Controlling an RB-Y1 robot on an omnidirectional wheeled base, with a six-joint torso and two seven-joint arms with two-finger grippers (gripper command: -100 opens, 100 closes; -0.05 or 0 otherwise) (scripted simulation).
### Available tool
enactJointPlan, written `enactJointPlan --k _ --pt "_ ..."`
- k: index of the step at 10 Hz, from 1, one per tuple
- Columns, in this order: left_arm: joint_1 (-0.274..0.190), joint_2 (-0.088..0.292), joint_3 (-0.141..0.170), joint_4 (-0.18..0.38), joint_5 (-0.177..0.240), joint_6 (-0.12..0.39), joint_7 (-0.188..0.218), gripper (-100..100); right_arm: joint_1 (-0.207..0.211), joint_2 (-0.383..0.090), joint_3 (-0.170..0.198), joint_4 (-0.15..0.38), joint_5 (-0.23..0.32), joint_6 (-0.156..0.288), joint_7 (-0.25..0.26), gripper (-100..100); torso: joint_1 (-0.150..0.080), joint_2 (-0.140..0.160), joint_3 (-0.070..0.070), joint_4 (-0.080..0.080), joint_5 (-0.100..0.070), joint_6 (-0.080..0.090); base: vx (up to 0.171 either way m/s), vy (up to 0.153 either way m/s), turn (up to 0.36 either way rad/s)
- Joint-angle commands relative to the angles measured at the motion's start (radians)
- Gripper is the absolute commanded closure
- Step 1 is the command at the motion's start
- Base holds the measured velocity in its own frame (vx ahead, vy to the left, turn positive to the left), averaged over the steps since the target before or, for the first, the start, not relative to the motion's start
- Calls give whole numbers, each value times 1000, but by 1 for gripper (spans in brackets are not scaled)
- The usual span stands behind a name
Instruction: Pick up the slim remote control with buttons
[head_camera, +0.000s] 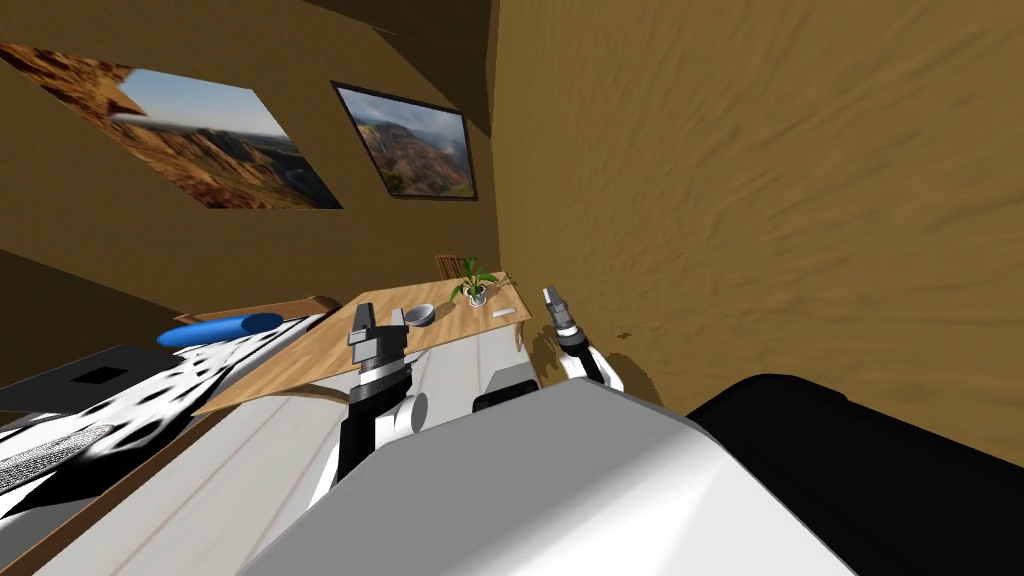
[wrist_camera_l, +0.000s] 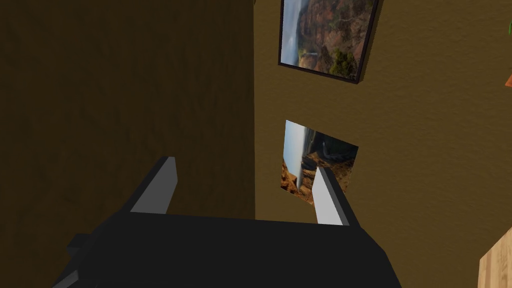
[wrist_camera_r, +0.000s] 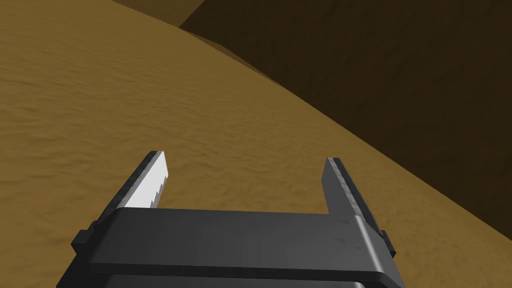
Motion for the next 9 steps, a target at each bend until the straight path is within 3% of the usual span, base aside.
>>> enactJointPlan --k 1,2,3,5,8,9 --pt "0 0 0 0 0 0 0 0 -15 -41 8 46 20 -16 11 -100 0 0 0 0 0 0 -74 31 74" --pt "0 0 0 0 0 0 0 0 -26 -75 17 75 38 -31 22 -100 0 0 0 0 0 0 -107 46 142" --pt "0 0 0 0 0 0 0 0 -26 -77 17 87 38 -31 22 -100 1 1 1 0 0 0 -82 32 41" --pt "0 0 0 0 0 0 0 0 -48 -147 40 156 79 -60 43 -100 0 0 0 0 0 0 -88 41 129" --pt "0 0 0 0 0 0 0 0 -59 -188 54 227 100 -74 54 -100 1 -1 0 0 0 0 -61 37 90" --pt "0 0 0 0 0 0 0 0 -70 -226 71 259 123 -87 65 -100 0 -1 -1 0 0 0 -66 33 206"
